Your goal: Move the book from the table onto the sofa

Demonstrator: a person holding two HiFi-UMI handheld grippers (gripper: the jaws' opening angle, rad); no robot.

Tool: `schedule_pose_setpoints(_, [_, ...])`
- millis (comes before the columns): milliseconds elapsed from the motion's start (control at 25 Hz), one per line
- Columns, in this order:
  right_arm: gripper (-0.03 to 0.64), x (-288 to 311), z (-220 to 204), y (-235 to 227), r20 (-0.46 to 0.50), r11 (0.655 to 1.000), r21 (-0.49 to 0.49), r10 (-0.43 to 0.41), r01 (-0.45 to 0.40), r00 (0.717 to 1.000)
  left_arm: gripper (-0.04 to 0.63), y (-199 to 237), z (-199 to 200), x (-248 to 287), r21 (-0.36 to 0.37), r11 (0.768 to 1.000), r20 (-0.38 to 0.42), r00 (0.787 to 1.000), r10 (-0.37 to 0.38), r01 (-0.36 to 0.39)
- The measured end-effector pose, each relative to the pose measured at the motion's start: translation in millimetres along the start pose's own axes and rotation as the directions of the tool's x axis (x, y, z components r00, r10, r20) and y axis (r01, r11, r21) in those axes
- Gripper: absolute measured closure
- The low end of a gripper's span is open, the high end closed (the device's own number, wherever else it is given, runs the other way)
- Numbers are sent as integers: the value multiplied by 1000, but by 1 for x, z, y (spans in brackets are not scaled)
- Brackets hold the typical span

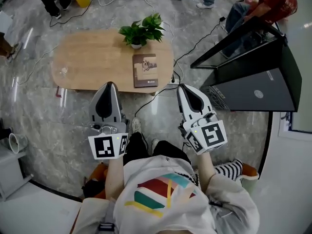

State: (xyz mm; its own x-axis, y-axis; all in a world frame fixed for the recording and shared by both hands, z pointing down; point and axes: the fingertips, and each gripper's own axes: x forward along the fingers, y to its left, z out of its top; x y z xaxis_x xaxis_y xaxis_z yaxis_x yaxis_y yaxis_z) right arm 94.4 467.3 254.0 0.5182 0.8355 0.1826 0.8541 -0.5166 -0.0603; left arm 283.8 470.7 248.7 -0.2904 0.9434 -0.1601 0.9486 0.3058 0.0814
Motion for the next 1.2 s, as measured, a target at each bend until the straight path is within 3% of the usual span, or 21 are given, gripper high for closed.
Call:
schedule_pose_setpoints(280, [604, 56, -6, -25, 4, 999, 4, -38, 38, 999, 589, 21, -52, 70, -19, 998, -49, 997, -54, 53])
schedule_pose_setpoints(400, [604, 79, -49, -46, -42, 1000, 21, -17, 18, 999, 589, 14, -96, 93, -9, 998, -74, 995, -67, 66])
schedule_pose_setpoints(600, [604, 144, -159, -79, -133, 996, 79, 60, -50, 989, 589, 20, -189, 115, 4, 1000, -122, 992, 29, -29])
schedule_pose_setpoints(840, [604, 199, -276, -84, -289, 965, 230, 194, -129, 938, 589, 27, -295, 99, -6, 998, -215, 975, 59, -62])
schedule_pose_setpoints(1080, [604, 232, -373, -85, -409, 919, 385, 246, -78, 879, 589, 38, -369, 70, -4, 996, -303, 949, 86, -92])
schedule_pose_setpoints(1200, [604, 247, -413, -84, -492, 933, 354, 242, -61, 837, 589, 46, -386, 59, 9, 995, -329, 940, 95, -97])
